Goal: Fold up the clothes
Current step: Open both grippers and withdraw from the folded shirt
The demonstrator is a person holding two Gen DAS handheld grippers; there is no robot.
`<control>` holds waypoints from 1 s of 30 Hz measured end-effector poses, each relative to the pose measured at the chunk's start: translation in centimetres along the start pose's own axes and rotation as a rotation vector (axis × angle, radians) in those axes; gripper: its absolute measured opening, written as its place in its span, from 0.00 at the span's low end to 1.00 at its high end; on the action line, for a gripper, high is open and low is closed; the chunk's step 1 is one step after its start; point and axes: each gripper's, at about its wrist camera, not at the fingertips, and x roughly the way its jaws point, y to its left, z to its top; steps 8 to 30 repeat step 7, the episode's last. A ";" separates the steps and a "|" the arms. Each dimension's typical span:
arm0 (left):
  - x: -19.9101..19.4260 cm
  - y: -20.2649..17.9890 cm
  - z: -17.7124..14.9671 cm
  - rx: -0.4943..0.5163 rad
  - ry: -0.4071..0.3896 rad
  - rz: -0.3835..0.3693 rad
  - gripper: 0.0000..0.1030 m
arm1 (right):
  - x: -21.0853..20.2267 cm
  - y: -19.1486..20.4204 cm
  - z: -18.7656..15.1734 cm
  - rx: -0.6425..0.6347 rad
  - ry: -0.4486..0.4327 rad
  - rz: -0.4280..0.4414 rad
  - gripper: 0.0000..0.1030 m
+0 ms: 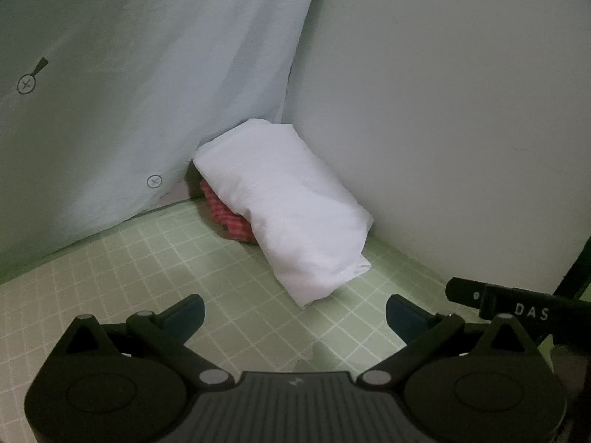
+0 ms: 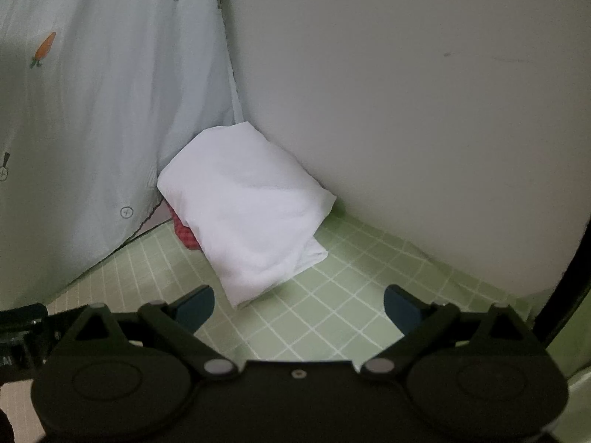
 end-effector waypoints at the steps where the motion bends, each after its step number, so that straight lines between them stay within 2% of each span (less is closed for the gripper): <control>1: 0.0 0.0 0.0 0.003 -0.001 -0.001 1.00 | 0.1 0.0 0.0 0.001 0.000 0.001 0.96; 30: -0.1 -0.3 -0.1 0.021 -0.004 -0.004 1.00 | 0.1 -0.2 0.0 0.018 0.004 0.014 0.96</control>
